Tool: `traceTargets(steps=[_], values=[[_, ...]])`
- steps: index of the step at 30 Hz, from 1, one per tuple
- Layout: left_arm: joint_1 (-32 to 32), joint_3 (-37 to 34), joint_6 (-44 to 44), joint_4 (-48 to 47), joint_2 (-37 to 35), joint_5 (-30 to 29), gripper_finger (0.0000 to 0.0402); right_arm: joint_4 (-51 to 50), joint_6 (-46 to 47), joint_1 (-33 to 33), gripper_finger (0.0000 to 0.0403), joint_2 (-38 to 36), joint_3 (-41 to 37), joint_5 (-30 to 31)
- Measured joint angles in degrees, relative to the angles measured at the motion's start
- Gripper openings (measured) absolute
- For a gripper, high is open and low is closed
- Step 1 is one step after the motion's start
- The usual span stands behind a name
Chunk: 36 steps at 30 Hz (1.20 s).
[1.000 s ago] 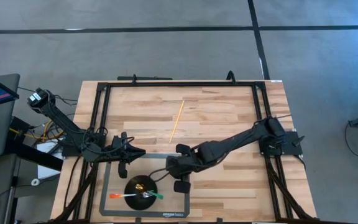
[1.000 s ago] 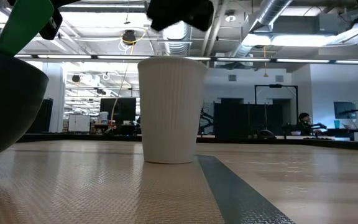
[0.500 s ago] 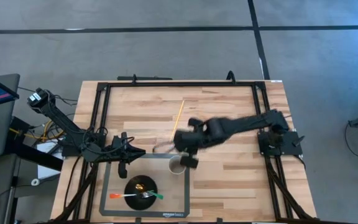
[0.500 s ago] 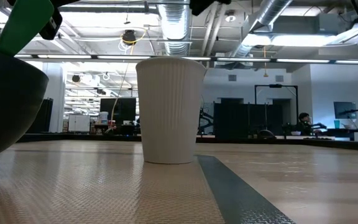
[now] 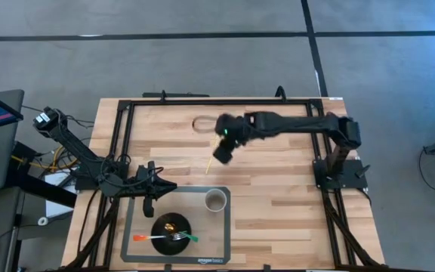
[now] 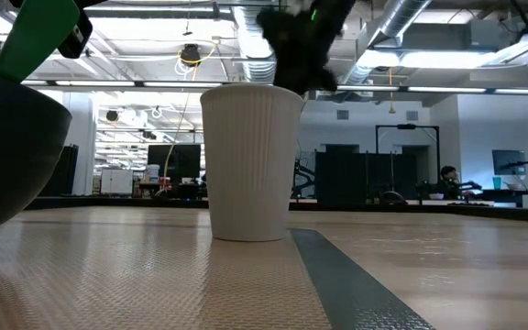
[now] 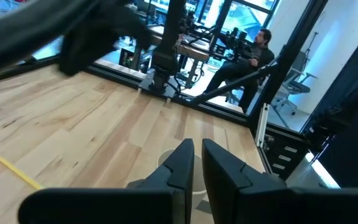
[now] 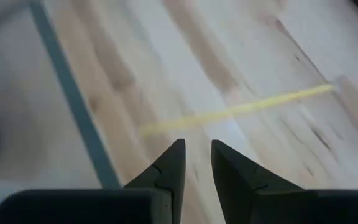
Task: Pick & Place Utensil
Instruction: Put the yellow straw into the white cup on the transparent mat
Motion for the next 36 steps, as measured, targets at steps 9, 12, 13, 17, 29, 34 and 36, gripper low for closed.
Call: traceTargets(steps=[9,12,13,17,29,34,36], values=[[0.0,-0.02,-0.02,-0.03,0.04,1.04,0.0033,13.3,8.76,-15.0,0.0071,9.55,-5.14,-4.22],[0.0,-0.02,-0.03,-0.02,0.04,2.08,0.0033,15.32,11.06,-16.65,0.0071,13.27,-5.21,-4.61],[0.0,-0.02,-0.03,-0.02,0.04,2.06,0.0033,15.31,11.74,-16.85,0.0071,14.16,-5.21,-4.8],[0.0,-0.02,-0.02,0.08,0.03,2.03,0.0033,17.18,13.07,-17.57,0.0071,16.34,-5.19,-9.16],[0.0,-0.02,-0.03,0.04,0.02,2.0,0.0033,21.03,21.84,-16.42,0.0071,19.24,-5.09,-7.36],[0.0,-0.02,-0.03,0.03,0.03,2.0,0.0033,21.16,24.36,-14.86,0.0071,21.56,-4.92,-7.38],[0.02,-0.02,-0.03,0.02,0.02,2.12,0.0033,21.56,24.37,-14.18,0.0071,21.91,-4.91,-6.89]])
